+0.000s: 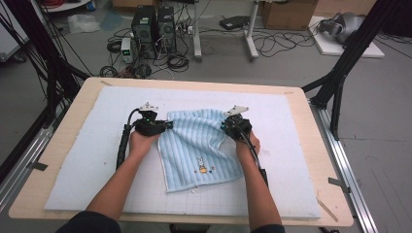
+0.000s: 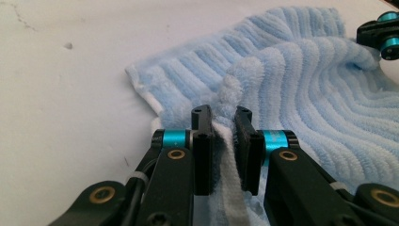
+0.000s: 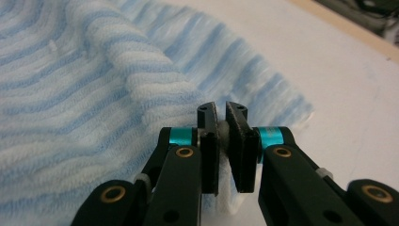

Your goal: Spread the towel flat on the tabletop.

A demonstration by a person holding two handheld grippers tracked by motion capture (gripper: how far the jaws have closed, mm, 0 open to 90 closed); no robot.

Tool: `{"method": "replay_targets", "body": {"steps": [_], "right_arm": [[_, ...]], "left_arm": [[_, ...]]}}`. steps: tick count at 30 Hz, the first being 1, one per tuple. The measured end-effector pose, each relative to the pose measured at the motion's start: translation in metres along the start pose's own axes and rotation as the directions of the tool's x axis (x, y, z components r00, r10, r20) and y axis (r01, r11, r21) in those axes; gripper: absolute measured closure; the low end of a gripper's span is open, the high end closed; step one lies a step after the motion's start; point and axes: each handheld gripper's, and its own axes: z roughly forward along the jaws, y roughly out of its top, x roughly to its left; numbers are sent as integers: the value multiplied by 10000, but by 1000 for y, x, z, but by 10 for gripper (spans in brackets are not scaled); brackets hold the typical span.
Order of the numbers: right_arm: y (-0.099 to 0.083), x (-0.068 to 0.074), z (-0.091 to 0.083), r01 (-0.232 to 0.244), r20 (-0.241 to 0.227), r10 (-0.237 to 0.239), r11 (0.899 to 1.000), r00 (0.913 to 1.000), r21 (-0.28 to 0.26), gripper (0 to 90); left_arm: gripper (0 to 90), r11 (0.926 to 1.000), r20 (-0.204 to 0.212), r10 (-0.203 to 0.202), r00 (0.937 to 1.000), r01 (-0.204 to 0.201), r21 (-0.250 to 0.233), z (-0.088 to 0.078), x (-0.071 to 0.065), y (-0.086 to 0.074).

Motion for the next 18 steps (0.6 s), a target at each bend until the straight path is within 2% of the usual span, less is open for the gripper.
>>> {"method": "replay_targets", "body": {"steps": [2,3,5,7,9,10,11,12,15,18], "right_arm": [[4,-3,2,-245,293,249,9996,9993,-149,840],[6,-4,3,-444,518,457,9987,9976,-259,841],[11,-6,4,-1141,910,1171,9928,9889,-378,841],[14,-4,6,-1181,1090,1215,9923,9866,-376,838],[17,-2,6,-1178,999,1227,9916,9874,-541,823],[17,-1,4,-1158,935,1213,9913,9882,-629,788],[17,-1,3,-1143,886,1203,9910,9888,-694,756],[17,-1,1,-1268,759,1333,9883,9882,-849,707],[16,-2,-10,-1595,448,1664,9787,9850,-1295,630],[14,-4,-22,-1763,49,1795,9709,9837,-1621,583]], "left_arm": [[796,9999,-84,39,10000,-40,-124,4,1,2],[795,9993,-194,89,9998,-96,-356,5,0,3],[789,9986,-366,84,9993,-103,-511,9,-1,2],[758,9989,-365,-23,9993,6,-466,11,-1,0],[654,9989,-455,-156,9988,136,-440,9,0,0],[550,9988,-467,-254,9986,234,-426,8,0,0],[482,9984,-390,-411,9984,396,-393,6,0,1],[448,9988,-388,-371,9986,358,-337,4,0,1],[391,9995,-339,-221,9992,213,-242,-3,-4,2],[394,9982,-452,-74,9989,47,-596,-14,-8,-4]]}}
